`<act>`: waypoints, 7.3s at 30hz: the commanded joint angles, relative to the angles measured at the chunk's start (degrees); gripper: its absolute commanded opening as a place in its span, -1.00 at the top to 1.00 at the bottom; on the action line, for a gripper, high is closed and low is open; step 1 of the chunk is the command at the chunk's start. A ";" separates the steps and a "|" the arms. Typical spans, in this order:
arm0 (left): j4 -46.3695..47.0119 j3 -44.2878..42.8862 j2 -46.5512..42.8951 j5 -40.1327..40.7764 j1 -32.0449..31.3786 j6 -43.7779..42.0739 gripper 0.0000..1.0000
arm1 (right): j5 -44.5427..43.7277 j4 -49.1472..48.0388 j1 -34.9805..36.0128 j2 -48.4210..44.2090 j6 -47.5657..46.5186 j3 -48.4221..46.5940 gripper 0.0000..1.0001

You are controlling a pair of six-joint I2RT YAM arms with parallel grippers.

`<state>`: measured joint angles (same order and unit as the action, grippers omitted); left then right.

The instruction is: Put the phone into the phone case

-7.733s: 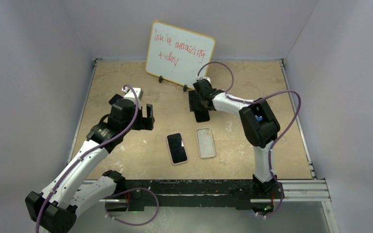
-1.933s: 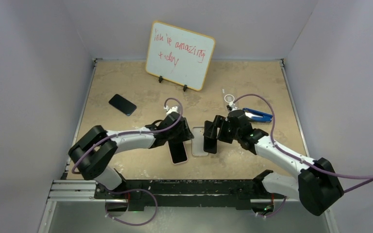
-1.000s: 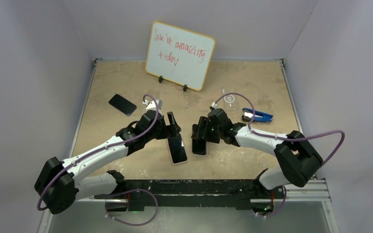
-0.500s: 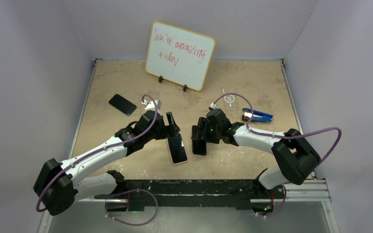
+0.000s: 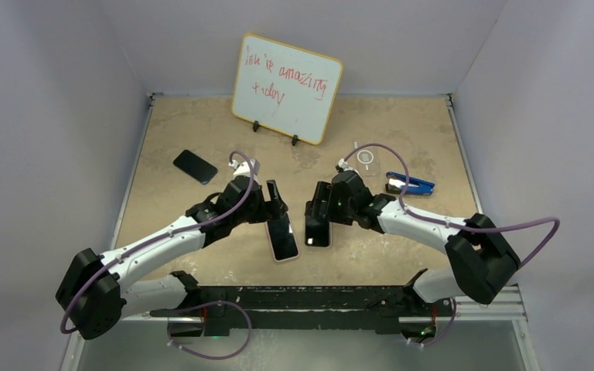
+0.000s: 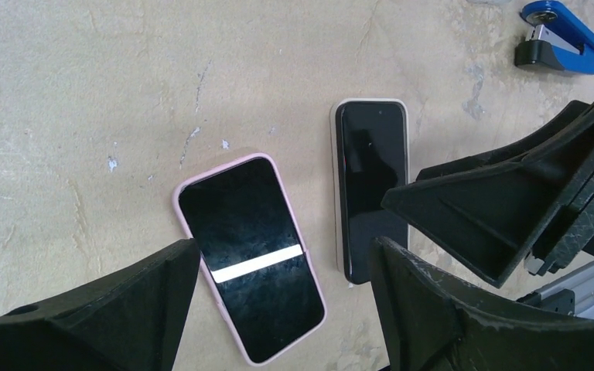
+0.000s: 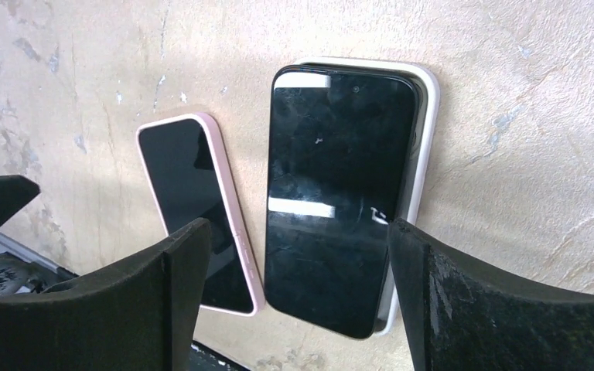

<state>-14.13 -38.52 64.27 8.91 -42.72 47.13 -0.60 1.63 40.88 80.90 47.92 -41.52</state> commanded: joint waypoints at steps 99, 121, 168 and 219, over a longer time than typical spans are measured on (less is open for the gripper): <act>16.93 -3.57 25.91 -21.57 -8.89 8.41 0.27 | 18.24 -8.82 -10.12 -12.93 -0.74 20.89 0.35; 19.03 -11.34 35.71 -20.56 -11.51 7.88 0.71 | 16.54 -14.17 -8.47 -13.19 5.60 26.57 0.78; 21.92 -6.18 33.17 -30.42 -0.08 3.49 0.70 | 31.14 -52.59 -13.64 0.83 17.42 26.68 0.12; 38.08 -7.17 1.42 -56.62 15.59 6.21 -0.74 | 38.17 -64.60 -14.90 -27.95 23.20 20.34 1.00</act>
<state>8.71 -48.47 65.87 -40.53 -27.11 47.05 35.81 -50.54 26.06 54.70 66.43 -20.10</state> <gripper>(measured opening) 0.870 0.071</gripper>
